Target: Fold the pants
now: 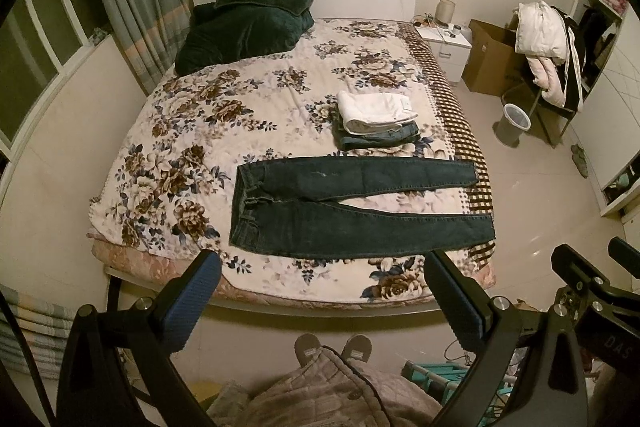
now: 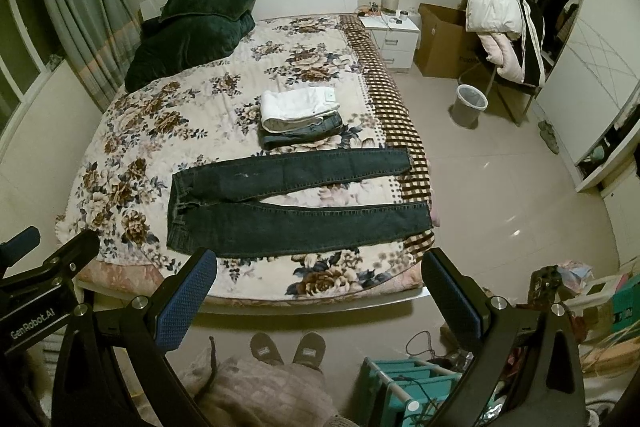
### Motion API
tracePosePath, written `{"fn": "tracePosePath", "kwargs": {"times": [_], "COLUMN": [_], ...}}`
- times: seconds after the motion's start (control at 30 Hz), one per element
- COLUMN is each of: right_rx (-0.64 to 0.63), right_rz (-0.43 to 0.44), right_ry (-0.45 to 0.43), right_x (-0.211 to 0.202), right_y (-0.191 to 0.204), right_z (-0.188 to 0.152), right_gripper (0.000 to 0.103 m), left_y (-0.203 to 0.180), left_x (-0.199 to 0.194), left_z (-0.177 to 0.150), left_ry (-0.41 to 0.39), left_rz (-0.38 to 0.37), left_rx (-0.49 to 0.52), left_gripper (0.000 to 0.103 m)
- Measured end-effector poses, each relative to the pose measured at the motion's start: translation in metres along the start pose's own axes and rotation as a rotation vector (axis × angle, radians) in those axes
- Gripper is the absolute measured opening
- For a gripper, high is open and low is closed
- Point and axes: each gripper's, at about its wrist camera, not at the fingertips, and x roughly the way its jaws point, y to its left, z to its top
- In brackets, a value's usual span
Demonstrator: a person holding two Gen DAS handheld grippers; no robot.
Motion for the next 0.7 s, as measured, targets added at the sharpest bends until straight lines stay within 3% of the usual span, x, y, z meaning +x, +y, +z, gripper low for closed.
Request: {"fn": "tracePosePath", "kwargs": {"times": [0.53,0.7], "right_rx": [0.001,0.015], "right_rz": [0.038,0.059], "right_ry": [0.015,0.027], "right_x": [0.002,0.036], "right_y": [-0.015,-0.030], "right_z": [0.008,0.008], "right_gripper": [0.103,0.103], "left_y": [-0.003,0.004], "left_x": [0.010,0.029], "left_z": [-0.006,0.001], "left_ry": [0.005,-0.037], "left_rz": [0.006,0.057], "left_rx": [-0.042,-0.096], "left_gripper": [0.103,0.103]}}
